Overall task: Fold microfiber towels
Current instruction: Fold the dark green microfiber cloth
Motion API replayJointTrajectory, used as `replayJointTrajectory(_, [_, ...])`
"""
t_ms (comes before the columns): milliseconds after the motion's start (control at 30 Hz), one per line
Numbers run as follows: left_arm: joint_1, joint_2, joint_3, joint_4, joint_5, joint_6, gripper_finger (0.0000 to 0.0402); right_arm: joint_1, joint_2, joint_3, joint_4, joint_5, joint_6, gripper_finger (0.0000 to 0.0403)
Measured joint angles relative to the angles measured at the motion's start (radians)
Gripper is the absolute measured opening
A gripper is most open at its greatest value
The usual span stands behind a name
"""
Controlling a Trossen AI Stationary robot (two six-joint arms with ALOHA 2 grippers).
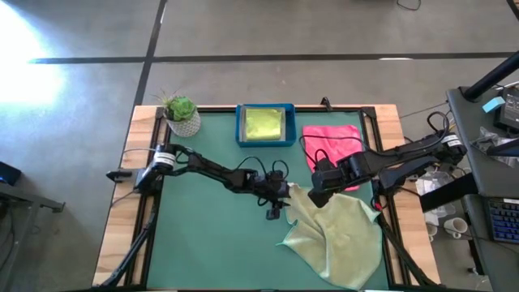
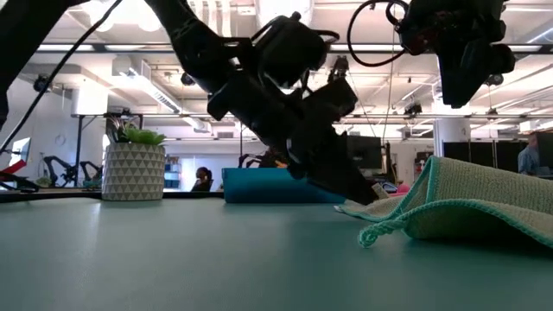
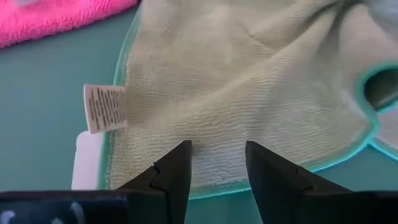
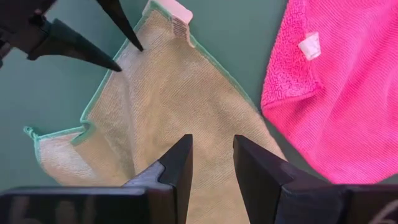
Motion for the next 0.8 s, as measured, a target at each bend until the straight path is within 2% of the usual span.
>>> replayJointTrajectory(200, [0.001,0.015,-0.001,-0.029,-0.003,-0.001,0.0136,0.000,0.000,0.000,0.004,0.000,-0.001,0.0107])
replayJointTrajectory(433, [0.001,0.001,0.004,-0.178,0.025,0.001,0.0136,0.000,0.000,0.000,0.011,0.000,0.000,0.0107])
replayJointTrajectory(700, [0.001,-0.093,-0.003,-0.465,0.033,0.009,0.0136,0.000,0.000,0.000,0.016,0.000,0.001,0.0107])
replayJointTrajectory(800, [0.006,-0.130,-0.005,-0.583,-0.003,0.047,0.0136,0.000,0.000,0.000,0.018,0.000,0.002,0.0107])
